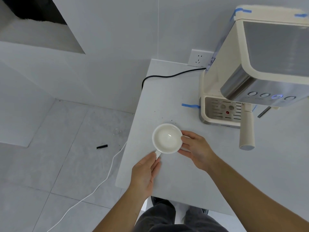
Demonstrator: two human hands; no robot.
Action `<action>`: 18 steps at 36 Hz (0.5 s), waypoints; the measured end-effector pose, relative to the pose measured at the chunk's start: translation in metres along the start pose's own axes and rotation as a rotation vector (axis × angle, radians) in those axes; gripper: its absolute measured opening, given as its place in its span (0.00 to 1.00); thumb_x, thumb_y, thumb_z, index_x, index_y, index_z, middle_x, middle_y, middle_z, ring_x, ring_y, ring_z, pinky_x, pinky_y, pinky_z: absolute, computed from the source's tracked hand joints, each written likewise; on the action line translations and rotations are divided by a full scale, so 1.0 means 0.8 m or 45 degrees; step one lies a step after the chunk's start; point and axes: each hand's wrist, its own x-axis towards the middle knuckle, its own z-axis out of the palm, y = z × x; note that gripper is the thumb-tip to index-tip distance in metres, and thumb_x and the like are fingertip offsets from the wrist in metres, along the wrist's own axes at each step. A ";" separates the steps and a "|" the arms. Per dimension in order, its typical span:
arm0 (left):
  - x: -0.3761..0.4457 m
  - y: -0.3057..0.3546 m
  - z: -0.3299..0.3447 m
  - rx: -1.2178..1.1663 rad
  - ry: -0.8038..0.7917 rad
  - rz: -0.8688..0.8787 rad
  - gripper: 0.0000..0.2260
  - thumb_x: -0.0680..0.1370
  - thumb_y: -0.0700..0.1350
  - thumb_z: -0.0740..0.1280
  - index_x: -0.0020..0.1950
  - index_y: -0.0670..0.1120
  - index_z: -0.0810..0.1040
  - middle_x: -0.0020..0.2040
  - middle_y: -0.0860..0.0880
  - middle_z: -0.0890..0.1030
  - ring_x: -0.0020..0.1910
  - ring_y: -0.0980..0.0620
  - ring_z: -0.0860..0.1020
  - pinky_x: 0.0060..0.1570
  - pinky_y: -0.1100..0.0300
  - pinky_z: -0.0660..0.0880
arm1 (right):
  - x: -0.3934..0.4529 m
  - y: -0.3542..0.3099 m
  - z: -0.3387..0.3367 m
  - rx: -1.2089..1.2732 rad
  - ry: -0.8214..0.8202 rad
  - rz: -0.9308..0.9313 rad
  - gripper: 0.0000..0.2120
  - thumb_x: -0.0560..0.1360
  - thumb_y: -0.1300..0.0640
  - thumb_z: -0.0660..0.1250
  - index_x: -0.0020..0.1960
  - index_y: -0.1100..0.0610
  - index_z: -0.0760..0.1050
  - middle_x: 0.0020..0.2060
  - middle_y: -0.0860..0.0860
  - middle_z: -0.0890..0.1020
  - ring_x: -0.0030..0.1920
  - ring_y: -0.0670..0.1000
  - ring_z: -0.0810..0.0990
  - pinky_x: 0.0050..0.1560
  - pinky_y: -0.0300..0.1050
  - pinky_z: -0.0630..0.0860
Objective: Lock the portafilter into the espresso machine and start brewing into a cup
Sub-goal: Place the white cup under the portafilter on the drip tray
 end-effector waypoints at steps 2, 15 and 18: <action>-0.002 0.001 -0.001 0.022 -0.003 0.015 0.09 0.77 0.39 0.69 0.56 0.39 0.82 0.56 0.43 0.84 0.55 0.47 0.83 0.58 0.52 0.78 | -0.002 0.002 -0.001 0.016 0.005 -0.004 0.10 0.79 0.64 0.65 0.56 0.55 0.81 0.52 0.52 0.84 0.50 0.52 0.84 0.44 0.45 0.81; -0.018 0.002 0.021 0.299 -0.125 0.195 0.06 0.76 0.40 0.70 0.43 0.47 0.88 0.49 0.47 0.87 0.51 0.50 0.84 0.54 0.57 0.78 | -0.026 0.021 -0.040 0.267 0.077 -0.043 0.11 0.78 0.63 0.67 0.58 0.53 0.81 0.53 0.52 0.85 0.53 0.54 0.85 0.52 0.50 0.81; -0.019 0.000 0.032 0.385 -0.166 0.210 0.09 0.76 0.41 0.70 0.40 0.48 0.88 0.47 0.47 0.87 0.51 0.50 0.84 0.55 0.56 0.78 | -0.032 0.026 -0.055 0.343 0.092 -0.062 0.13 0.79 0.63 0.66 0.61 0.53 0.80 0.53 0.50 0.86 0.55 0.55 0.84 0.54 0.52 0.81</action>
